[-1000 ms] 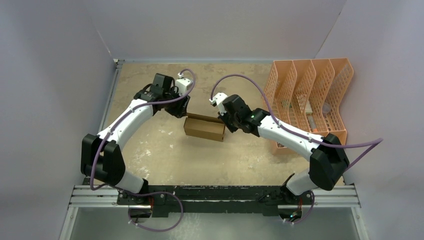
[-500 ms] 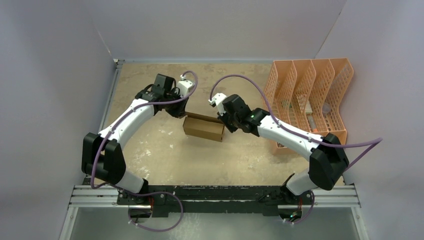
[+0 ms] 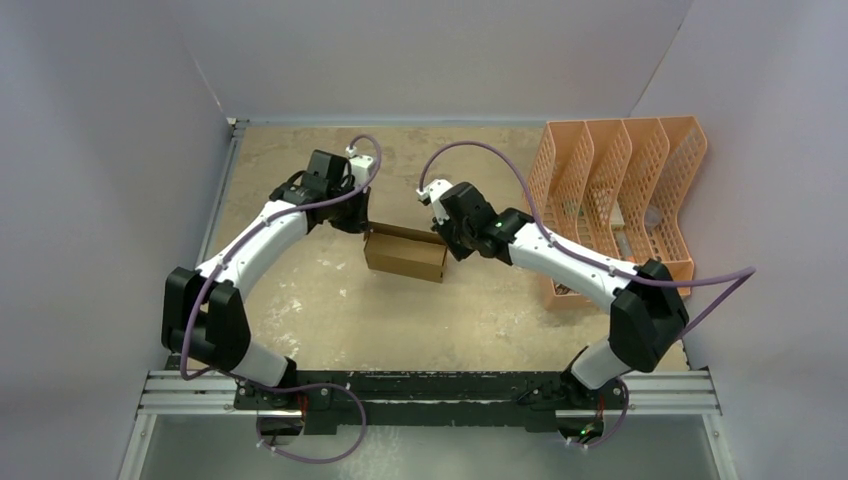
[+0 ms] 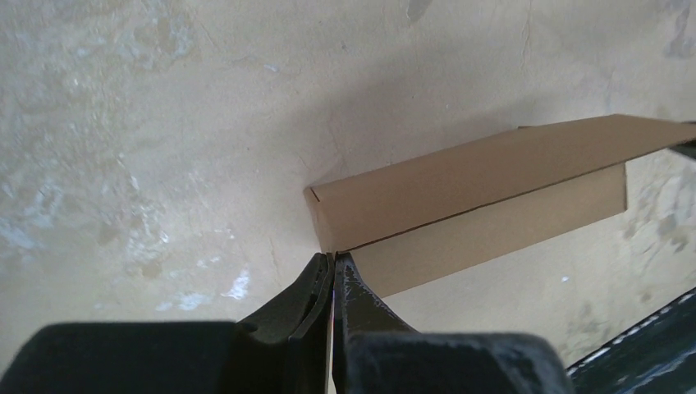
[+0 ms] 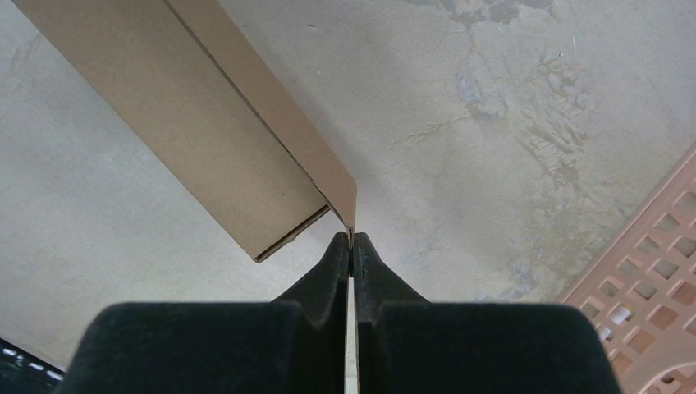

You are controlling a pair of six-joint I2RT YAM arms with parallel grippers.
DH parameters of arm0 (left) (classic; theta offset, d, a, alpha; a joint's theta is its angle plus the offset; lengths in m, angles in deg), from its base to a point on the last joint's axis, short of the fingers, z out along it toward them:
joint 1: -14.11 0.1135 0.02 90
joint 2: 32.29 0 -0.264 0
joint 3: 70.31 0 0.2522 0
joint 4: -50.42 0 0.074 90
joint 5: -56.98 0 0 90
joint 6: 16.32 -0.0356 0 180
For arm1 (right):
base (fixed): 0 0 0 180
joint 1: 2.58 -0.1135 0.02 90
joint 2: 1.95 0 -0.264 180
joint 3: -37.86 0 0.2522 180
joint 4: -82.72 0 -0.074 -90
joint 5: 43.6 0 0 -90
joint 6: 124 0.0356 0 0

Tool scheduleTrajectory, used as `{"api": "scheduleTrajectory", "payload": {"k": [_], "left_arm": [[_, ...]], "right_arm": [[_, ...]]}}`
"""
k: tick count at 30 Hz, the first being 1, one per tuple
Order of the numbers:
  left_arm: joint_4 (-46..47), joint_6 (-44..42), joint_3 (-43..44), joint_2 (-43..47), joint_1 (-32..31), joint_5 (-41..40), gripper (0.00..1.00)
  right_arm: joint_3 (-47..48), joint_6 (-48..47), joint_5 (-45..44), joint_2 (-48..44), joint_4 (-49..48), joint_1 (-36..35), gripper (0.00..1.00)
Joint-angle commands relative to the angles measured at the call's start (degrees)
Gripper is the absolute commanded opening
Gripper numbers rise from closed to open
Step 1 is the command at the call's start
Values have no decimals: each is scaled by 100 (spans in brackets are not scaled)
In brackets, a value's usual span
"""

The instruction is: Fold the paper box

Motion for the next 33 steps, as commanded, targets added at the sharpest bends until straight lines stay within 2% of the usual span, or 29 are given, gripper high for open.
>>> {"api": "scheduleTrajectory", "payload": {"k": [1, 10, 15, 26, 33], "left_arm": [[438, 1357, -268, 338, -107, -75, 0], [514, 2025, -545, 720, -208, -363, 0], [502, 2254, -574, 738, -235, -355, 0], [805, 3536, -667, 783, -253, -439, 0], [923, 3950, -694, 830, -260, -363, 0]], "right_arm": [[445, 639, -76, 40, 196, 7, 0], [991, 1405, -137, 362, 704, 7, 0], [1182, 1620, -106, 506, 818, 11, 0], [1539, 2100, 48, 747, 1052, 6, 0], [1915, 2429, 77, 1006, 1438, 6, 0]]}}
